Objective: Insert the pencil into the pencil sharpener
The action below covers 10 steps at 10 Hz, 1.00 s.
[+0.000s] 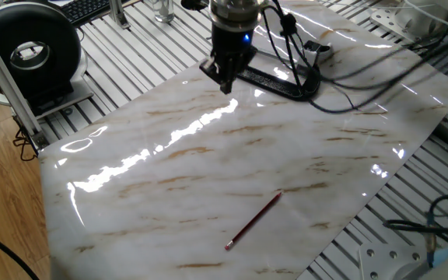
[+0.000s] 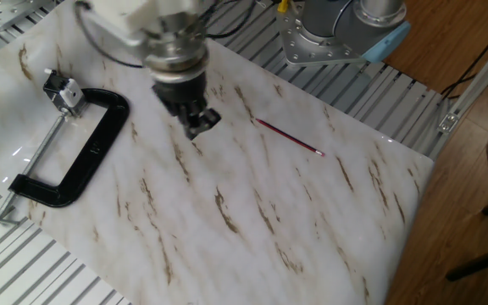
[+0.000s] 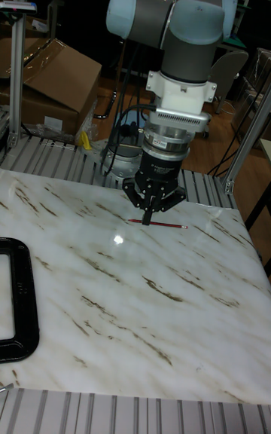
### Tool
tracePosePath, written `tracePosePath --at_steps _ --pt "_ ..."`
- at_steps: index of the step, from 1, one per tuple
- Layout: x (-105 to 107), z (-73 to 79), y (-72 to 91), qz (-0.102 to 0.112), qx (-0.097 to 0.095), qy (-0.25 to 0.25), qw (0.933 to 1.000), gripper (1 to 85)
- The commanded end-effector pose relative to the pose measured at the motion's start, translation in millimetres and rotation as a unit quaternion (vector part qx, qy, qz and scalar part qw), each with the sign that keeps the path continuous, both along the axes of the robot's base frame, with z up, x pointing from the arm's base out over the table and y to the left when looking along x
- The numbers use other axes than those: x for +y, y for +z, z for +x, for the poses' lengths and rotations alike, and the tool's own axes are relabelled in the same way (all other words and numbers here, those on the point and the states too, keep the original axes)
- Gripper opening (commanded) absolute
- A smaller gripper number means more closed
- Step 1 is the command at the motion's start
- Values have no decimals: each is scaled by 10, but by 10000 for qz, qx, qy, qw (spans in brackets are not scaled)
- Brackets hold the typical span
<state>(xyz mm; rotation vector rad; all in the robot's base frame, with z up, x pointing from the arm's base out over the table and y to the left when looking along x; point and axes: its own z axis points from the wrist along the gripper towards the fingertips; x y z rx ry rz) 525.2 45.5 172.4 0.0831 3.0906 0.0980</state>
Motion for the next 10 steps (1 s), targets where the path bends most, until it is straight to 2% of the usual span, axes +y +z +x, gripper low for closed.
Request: tracePosePath --at_steps 1,4,5,6,7,8,10 --pt "87 -240 -16 54 -81 9 10000 10" --pt "63 -322 -22 -15 42 568 9984 10" --pt "4 -351 -26 -135 92 799 9967 10" --pt "-32 -371 -27 -202 135 838 9962 10" --pt "-3 -395 94 -200 196 634 9976 10" --pt "-15 -635 237 -160 327 563 9977 10" --pt "29 -1076 295 -115 115 456 9988 10"
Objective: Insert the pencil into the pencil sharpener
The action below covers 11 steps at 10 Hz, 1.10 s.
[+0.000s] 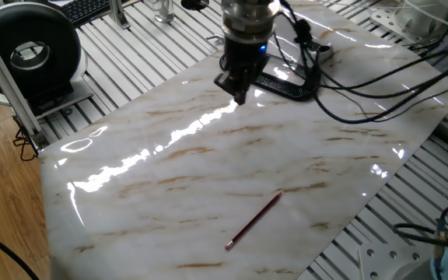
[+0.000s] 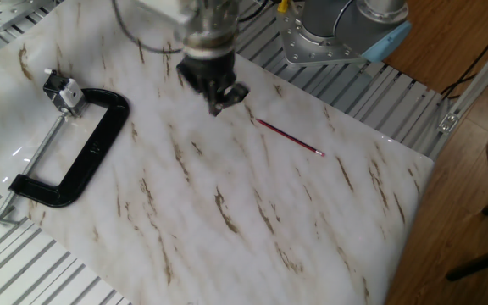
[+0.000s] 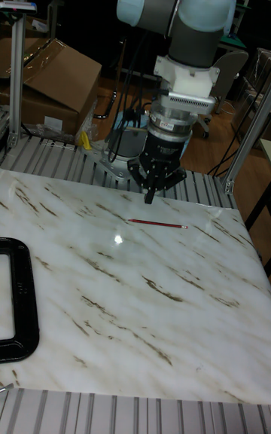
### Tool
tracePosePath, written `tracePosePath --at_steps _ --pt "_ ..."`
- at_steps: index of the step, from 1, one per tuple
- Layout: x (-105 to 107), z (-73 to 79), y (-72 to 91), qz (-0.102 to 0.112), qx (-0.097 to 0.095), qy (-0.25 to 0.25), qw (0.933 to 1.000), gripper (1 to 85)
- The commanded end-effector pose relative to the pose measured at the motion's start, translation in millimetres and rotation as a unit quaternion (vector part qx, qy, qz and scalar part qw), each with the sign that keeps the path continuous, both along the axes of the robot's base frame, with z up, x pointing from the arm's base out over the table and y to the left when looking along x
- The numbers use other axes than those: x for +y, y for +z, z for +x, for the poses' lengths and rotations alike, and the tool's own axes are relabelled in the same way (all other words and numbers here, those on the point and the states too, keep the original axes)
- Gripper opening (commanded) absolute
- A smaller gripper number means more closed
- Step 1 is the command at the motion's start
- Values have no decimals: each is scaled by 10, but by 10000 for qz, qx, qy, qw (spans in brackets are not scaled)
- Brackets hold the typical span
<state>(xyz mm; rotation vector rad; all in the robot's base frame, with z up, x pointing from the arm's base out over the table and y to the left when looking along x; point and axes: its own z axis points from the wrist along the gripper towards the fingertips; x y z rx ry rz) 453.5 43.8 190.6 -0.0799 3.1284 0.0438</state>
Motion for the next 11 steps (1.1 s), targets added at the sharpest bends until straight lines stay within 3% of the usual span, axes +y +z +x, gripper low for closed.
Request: tracePosePath --at_steps 1,3,4,6,8,11 --pt "142 -530 78 150 -159 -111 9997 10" --pt "416 -655 -51 344 -324 -131 9988 10" --pt "489 -648 -103 338 -415 -159 9984 10" --pt "442 -639 -107 249 -430 -201 9986 10" --pt "477 -585 -98 308 -545 -34 9980 10" --pt "449 -633 -105 240 -464 226 9984 10"
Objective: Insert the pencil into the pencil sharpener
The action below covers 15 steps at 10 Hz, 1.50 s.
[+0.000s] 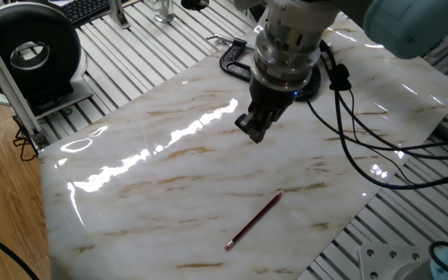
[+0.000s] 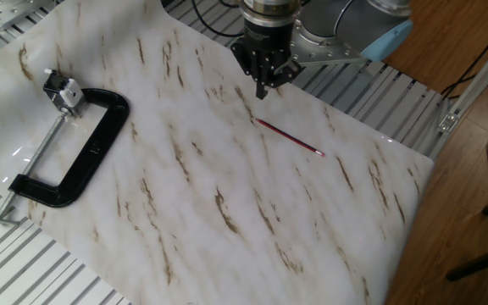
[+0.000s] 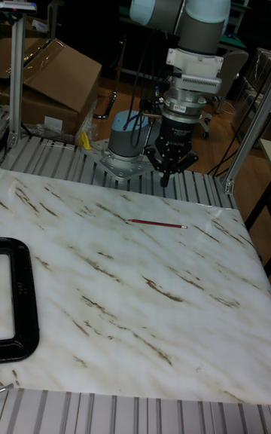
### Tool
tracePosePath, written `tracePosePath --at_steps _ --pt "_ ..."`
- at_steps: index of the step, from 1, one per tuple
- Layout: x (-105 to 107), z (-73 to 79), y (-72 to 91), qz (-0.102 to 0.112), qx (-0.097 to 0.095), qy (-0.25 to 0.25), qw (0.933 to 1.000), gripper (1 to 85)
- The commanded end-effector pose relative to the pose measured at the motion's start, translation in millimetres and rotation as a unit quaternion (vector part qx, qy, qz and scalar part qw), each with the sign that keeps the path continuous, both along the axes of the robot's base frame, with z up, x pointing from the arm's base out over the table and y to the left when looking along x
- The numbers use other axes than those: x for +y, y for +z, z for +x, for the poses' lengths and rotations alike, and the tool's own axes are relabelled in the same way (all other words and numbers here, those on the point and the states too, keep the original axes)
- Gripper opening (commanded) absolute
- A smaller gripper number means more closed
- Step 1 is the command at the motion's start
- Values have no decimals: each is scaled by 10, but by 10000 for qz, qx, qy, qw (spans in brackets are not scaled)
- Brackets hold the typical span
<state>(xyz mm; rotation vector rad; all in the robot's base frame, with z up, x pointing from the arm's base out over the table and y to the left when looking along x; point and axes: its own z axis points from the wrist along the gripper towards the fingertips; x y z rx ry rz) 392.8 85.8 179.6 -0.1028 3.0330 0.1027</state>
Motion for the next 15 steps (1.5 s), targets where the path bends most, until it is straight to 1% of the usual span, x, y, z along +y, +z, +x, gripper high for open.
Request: tracePosePath --at_steps 1,2,3,4,5,6,8,9,10,11,12,13,14,15 --pt "-22 -65 -2 -73 73 138 9999 10" --pt "-133 -81 -8 -289 107 153 9994 10" --pt "-169 -129 -12 -366 196 269 9988 10" --pt "-137 -177 -14 -295 290 175 9990 10" --pt "-149 -213 -15 -315 360 146 9987 10" --pt "-137 -248 -16 -289 430 118 9986 10" --pt "-137 -261 -16 -292 451 180 9984 23" --pt "-97 -261 -15 -216 449 199 9986 30" --pt "-61 -253 -14 -150 430 240 9987 73" --pt "-6 -261 -11 -41 445 215 9988 107" --pt "30 -284 -8 30 491 198 9986 110" --pt "86 -348 -3 138 608 243 9978 117" --pt "184 -397 -58 227 705 427 9963 177" --pt "297 -382 -152 297 705 409 9962 193"
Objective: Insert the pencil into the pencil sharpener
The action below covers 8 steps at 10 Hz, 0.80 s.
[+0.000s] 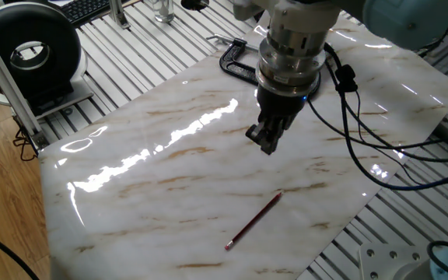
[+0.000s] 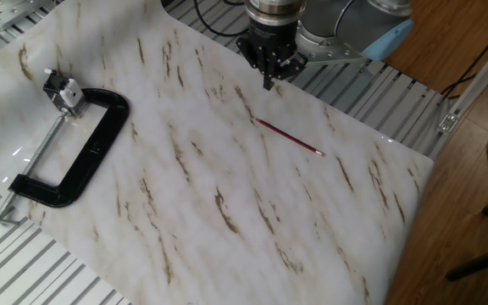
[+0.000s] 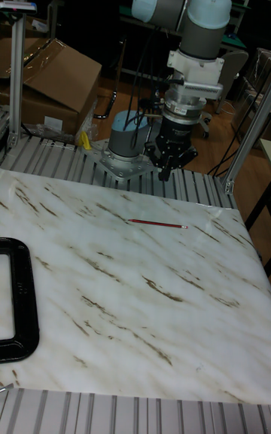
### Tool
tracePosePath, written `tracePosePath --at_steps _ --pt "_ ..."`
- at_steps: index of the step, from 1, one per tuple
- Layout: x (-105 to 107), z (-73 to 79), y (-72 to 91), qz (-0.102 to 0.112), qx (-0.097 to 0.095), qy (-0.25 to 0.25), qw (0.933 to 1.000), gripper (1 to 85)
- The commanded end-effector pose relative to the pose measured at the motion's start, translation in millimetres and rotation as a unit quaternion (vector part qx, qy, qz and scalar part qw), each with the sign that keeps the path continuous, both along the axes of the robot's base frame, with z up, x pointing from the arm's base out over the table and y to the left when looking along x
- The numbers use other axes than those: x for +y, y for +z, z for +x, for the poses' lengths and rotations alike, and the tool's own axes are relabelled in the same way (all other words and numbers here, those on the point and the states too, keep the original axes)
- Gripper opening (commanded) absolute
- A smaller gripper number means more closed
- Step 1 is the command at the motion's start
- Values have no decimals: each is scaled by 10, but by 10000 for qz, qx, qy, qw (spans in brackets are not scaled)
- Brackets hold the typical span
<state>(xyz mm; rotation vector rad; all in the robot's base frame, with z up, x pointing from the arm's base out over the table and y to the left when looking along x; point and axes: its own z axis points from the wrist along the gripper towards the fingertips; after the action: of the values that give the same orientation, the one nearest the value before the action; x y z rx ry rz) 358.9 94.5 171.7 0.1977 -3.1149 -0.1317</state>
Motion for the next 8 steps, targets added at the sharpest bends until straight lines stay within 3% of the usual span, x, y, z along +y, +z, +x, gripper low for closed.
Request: tracePosePath --at_steps 1,6,8 --pt "289 -27 -163 297 107 83 9995 193" --pt "317 81 -787 173 -141 113 9997 193" --pt "351 119 -976 218 -232 165 9994 183"
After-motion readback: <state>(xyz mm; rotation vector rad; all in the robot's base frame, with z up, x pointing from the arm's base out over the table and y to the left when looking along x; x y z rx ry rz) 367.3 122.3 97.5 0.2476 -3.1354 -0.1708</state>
